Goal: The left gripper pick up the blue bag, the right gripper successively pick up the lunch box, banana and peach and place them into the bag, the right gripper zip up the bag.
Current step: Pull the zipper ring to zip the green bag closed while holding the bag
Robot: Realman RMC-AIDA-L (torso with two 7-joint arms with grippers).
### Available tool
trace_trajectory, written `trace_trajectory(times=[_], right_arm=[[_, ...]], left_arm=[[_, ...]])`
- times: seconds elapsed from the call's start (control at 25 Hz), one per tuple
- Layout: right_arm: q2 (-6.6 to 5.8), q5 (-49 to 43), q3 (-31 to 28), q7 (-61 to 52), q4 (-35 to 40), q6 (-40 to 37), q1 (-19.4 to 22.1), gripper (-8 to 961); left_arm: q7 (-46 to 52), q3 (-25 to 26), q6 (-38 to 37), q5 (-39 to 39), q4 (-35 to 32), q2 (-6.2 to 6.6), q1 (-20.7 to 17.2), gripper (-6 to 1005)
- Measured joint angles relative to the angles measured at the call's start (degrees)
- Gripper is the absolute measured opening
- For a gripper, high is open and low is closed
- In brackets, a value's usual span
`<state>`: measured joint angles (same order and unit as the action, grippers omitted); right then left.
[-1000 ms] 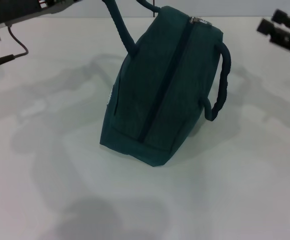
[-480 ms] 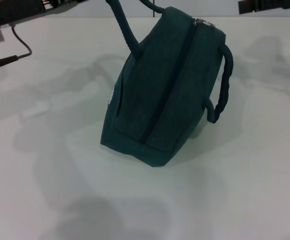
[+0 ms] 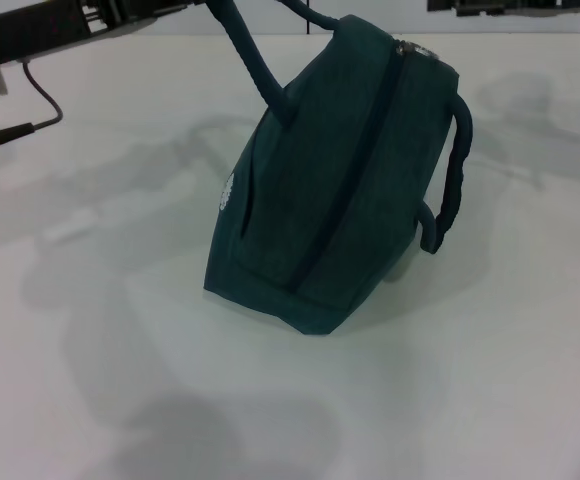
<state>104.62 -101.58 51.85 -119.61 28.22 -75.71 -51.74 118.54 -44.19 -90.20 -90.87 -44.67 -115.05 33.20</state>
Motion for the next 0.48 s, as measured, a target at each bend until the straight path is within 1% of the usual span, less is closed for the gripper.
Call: trace_trajectory(times=[0.12, 0.24, 0.36, 0.48], right_arm=[[2.4, 0.0, -3.8, 1.5, 0.0, 0.5, 0.8, 777], [3.87, -0.2, -3.7, 2.0, -0.1, 0.9, 1.1, 777], [4.7, -0.7, -3.1, 2.6, -0.1, 1.1, 1.6, 776], [5.03, -0.8, -2.0, 2.8, -0.1, 1.8, 2.4, 776]], left_arm=[[-0.3, 0.1, -0.2, -0.1, 0.1, 0.06, 0.0, 66], [-0.5, 0.1, -0.2, -0.1, 0.0, 0.1, -0.2, 66], [-0.9, 0.1, -0.2, -0.1, -0.1, 0.06, -0.3, 67], [-1.1, 0.1, -0.2, 0.0, 0.0, 0.06, -0.5, 67]])
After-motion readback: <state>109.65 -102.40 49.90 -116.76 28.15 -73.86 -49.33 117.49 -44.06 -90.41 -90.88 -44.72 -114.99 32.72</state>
